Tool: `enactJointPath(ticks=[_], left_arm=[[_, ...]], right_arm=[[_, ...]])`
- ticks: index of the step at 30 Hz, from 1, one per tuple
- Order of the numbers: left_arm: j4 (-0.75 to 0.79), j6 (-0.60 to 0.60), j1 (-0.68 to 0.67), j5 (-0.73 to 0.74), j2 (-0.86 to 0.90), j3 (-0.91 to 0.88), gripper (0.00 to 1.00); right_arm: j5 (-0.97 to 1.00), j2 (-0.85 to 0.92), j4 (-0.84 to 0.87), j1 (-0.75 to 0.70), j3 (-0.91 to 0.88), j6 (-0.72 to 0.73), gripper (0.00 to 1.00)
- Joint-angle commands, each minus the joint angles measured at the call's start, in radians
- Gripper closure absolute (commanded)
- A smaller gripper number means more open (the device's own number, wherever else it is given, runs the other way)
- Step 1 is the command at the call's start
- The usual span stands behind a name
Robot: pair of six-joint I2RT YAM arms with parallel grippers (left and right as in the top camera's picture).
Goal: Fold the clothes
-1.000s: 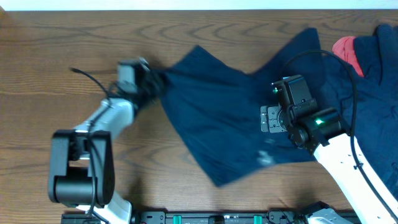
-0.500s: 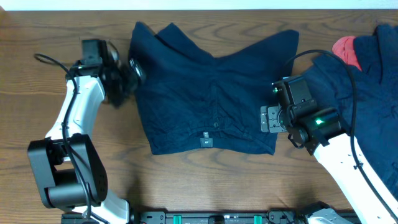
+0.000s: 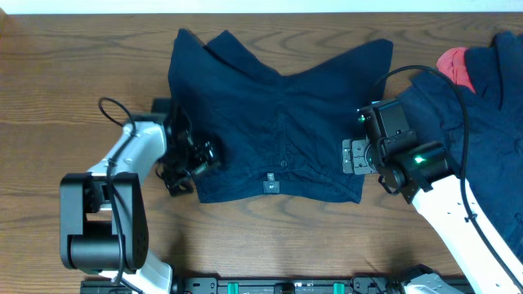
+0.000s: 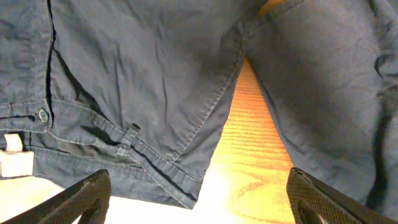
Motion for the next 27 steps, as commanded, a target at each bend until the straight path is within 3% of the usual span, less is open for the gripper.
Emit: enactJointPath(ticks=[1,2,3,5,10,15,22,23,24,26,27], left_arm=[[0.053,-0.034,-0.005,0.003,-0.001,-0.071,0.11],[0.075,-0.036,-0.005,0.002,-0.001,-0.090,0.21],[0.089,-0.036,-0.005,-0.002,-0.001,-0.103,0.39],[0.080,-0.035,0.000,-0.040,-0.002,-0.103,0.94],[0.006,-0.035,0.068,-0.206,-0.024,-0.058,0.94],[-0.071,-0.035,0.224,-0.516,-0.052,0.124,0.94],[-0.052,-0.036,0.404,-0.533,-0.054,0.435,0.94],[-0.058,-0.036,0.417,-0.529,-0.055,0.460,0.75],[-0.072,-0.035,0.425,-0.515,-0.055,0.477,0.46],[-0.126,-0.035,0.428,-0.450,-0.055,0.486,0.25],[-0.163,-0.035,0.428,-0.412,-0.054,0.485,0.23]], right_arm=[[0.000,0.005,-0.003,-0.009,0.004,0.016,0.12],[0.000,0.005,-0.001,-0.009,0.004,0.016,0.12],[0.000,0.005,0.002,-0.009,0.004,0.016,0.12],[0.000,0.005,0.002,-0.010,0.004,0.016,0.12],[0.000,0.005,-0.006,-0.009,0.004,0.016,0.11],[0.000,0.005,-0.003,-0.010,0.004,0.016,0.12],[0.000,0.005,-0.001,-0.009,0.004,0.016,0.12],[0.000,0.005,-0.001,-0.010,0.004,0.016,0.12],[0.000,0.005,-0.001,-0.010,0.004,0.016,0.12],[0.000,0.005,0.002,-0.010,0.004,0.016,0.11],[-0.001,0.005,0.005,-0.010,0.004,0.016,0.10]])
